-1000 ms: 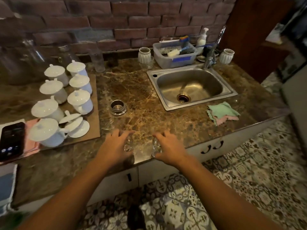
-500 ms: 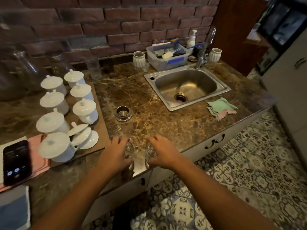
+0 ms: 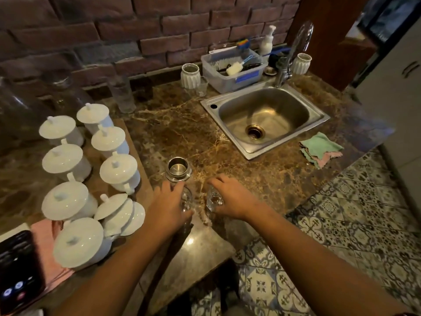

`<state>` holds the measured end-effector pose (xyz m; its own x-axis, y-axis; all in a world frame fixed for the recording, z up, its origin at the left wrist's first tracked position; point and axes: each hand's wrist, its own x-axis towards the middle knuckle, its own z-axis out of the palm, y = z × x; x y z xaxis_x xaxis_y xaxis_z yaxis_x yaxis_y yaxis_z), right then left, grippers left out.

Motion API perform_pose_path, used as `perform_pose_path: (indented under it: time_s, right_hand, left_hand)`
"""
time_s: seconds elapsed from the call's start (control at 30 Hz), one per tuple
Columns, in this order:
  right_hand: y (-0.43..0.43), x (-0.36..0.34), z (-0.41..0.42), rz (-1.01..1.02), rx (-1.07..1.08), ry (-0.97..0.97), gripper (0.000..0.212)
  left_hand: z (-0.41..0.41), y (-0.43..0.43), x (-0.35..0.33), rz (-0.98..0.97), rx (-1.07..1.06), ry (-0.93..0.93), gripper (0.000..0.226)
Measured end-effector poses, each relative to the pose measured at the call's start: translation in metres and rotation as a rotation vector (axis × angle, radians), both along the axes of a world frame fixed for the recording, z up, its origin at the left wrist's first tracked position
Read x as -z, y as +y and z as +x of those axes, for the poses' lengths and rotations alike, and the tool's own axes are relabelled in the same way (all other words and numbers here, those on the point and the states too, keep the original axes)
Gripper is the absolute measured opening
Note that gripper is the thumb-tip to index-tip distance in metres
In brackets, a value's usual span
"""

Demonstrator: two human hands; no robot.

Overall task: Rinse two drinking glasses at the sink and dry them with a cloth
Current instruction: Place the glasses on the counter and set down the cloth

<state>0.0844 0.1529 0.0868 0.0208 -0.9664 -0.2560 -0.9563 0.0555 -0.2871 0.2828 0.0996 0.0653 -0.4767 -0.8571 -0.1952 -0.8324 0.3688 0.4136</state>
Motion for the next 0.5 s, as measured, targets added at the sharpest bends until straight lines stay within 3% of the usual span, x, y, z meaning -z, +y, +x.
perform_pose_path:
  time_s: [0.5]
  right_hand:
    - [-0.069,0.015,-0.038,0.006,-0.303,-0.034,0.089]
  left_hand:
    - [-0.032,-0.019,0.01,-0.039,-0.181,-0.108,0.084]
